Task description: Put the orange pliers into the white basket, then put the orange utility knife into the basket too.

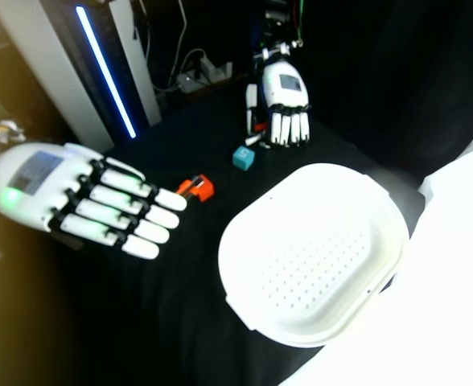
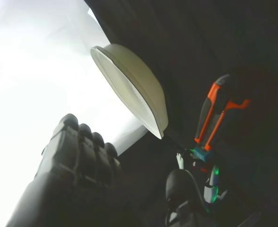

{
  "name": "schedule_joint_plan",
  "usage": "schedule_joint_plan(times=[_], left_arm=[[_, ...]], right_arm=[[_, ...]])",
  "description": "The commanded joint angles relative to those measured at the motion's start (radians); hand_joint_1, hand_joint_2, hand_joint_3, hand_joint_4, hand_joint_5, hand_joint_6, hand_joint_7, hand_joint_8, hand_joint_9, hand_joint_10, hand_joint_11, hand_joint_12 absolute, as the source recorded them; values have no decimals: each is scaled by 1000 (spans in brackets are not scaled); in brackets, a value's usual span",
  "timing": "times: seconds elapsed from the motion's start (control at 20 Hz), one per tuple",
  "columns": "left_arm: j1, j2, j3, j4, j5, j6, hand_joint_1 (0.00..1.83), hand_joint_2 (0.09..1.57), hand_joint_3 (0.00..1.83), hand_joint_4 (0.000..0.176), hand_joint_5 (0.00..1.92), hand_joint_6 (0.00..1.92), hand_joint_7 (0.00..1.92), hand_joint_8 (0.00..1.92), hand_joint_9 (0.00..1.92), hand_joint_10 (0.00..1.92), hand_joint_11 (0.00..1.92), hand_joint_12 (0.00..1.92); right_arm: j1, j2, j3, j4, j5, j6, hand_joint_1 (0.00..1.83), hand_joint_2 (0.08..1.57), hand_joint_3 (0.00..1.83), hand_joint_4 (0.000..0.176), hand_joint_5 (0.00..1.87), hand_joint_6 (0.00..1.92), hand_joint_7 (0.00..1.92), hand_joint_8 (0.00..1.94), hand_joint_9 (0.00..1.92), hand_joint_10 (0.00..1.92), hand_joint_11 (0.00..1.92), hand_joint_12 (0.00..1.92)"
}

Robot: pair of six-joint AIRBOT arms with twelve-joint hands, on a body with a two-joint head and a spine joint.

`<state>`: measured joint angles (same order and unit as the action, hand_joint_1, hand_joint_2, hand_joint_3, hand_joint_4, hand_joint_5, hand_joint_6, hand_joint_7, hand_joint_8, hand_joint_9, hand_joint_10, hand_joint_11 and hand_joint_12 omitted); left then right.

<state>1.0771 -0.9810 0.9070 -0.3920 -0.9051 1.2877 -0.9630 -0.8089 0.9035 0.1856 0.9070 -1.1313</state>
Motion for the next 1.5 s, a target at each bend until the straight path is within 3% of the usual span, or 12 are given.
schedule_joint_plan(times=[0.0,0.1,0.3,0.45,0.6,0.75,0.8,0.95,1.15,1.35,1.4,1.45], left_arm=[[-7,-1,-7,26,-148,-6,1200,1448,0,0,335,1914,410,1829,430,1913,322,1921],[-7,15,-24,47,-180,-6,1208,1441,0,0,342,1876,399,1809,476,1921,495,1921],[-8,75,-66,109,-279,-21,1206,1438,0,0,349,1869,402,1802,477,1921,511,1921],[-13,100,-76,131,-313,-28,1217,1429,0,0,313,1865,400,1813,561,1861,695,1921],[-60,119,-66,143,-299,-29,1224,1422,0,0,337,1805,421,1829,541,1872,531,1921],[-173,106,-11,147,-178,-28,1230,1410,0,0,379,1758,421,1809,547,1864,478,1921],[-228,87,20,149,-115,-21,1243,1397,0,0,385,1707,435,1798,592,1836,615,1921],[-364,17,115,134,20,-5,1229,1414,1,0,349,1756,419,1827,541,1861,499,1921],[-531,-95,249,52,228,120,1255,1400,0,0,345,1681,485,1782,571,1900,626,1921],[-606,-219,420,-65,375,130,1233,1402,0,0,404,1716,440,1774,524,1868,413,1921],[-615,-280,501,-118,445,130,1030,1418,2,0,427,1692,503,1826,378,1778,421,1921],[-615,-285,509,-124,451,131,1030,1418,2,0,427,1692,503,1826,378,1778,421,1921]], right_arm=[[11,-3,1,-5,120,-6,232,1317,4,0,0,0,0,0,0,0,0,0],[11,-3,1,-5,120,-6,190,1317,3,13,0,0,0,0,0,0,0,0],[11,-3,1,-5,119,-6,235,1314,0,1,0,0,0,0,0,0,0,0],[11,-3,1,-5,113,-6,252,1317,1,19,0,0,0,0,0,0,0,0],[11,-2,1,-5,111,-6,214,1319,1,0,0,0,0,0,0,0,0,0],[11,-2,1,-5,107,-6,235,1317,0,0,0,0,0,0,0,0,0,0],[11,-2,1,-5,105,-6,221,1318,0,0,0,0,0,0,0,0,0,0],[11,-2,1,-5,102,-6,214,1320,2,14,0,0,0,0,0,0,0,0],[11,-6,3,-5,99,-6,224,1327,3,15,0,0,0,0,0,0,0,0],[9,-17,6,-5,98,-6,286,1313,0,39,0,0,0,0,0,0,0,0],[8,-19,8,-5,98,-6,302,1314,0,41,0,0,0,0,0,0,0,0],[8,-19,8,-5,98,-6,302,1314,0,41,0,0,0,0,0,0,0,0]])
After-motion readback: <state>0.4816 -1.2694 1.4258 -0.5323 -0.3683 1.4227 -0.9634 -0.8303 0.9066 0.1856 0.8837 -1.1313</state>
